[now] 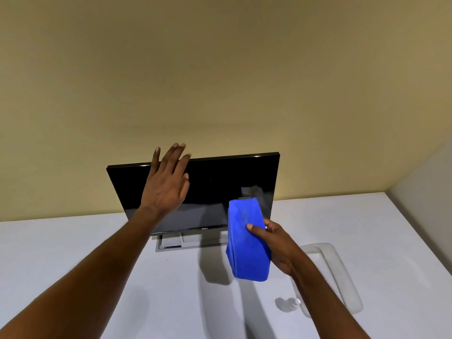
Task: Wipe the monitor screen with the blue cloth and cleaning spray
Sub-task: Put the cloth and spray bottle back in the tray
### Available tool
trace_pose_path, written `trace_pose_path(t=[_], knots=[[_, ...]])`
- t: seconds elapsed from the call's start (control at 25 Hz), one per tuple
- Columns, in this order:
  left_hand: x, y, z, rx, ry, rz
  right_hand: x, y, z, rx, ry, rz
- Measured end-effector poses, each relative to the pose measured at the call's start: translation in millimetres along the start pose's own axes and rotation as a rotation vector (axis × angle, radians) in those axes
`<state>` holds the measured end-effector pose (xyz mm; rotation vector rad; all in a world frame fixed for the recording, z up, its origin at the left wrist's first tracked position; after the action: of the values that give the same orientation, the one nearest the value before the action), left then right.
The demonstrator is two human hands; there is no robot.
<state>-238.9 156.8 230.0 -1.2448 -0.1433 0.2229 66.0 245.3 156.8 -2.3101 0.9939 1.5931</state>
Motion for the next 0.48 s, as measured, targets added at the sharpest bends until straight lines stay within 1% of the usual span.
trace_pose_path(t=[0.08, 0.12, 0.2, 0.28, 0.4, 0.48], knots=[[21, 8, 1, -0.004, 0.024, -0.002, -2, -20, -13, 0.005, 0.0, 0.112], [30, 12, 0, -0.006, 0.032, -0.005, -2, -34, -21, 0.017, -0.007, 0.102], [46, 20, -2, -0.017, 0.04, -0.013, -2, -65, -43, 0.069, 0.019, 0.036], [59, 31, -7, -0.04, 0.05, -0.025, 4, -102, -65, 0.137, 0.085, -0.002], [83, 53, -18, -0.115, 0.059, -0.043, 22, -152, -94, 0.175, 0.177, -0.064], [101, 70, -26, -0.175, 0.067, -0.052, 37, -174, -105, 0.193, 0.225, -0.165]])
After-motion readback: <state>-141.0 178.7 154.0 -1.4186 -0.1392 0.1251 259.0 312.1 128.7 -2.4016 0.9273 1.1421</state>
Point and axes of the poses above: each hand's wrist, its own z-axis towards the middle knuckle, its own y-axis out of the palm, x = y × z, the point moved 2 cm from there along z, towards the middle knuckle, and after that the axes turned 12 degrees about -x, right-handed, at the moved point
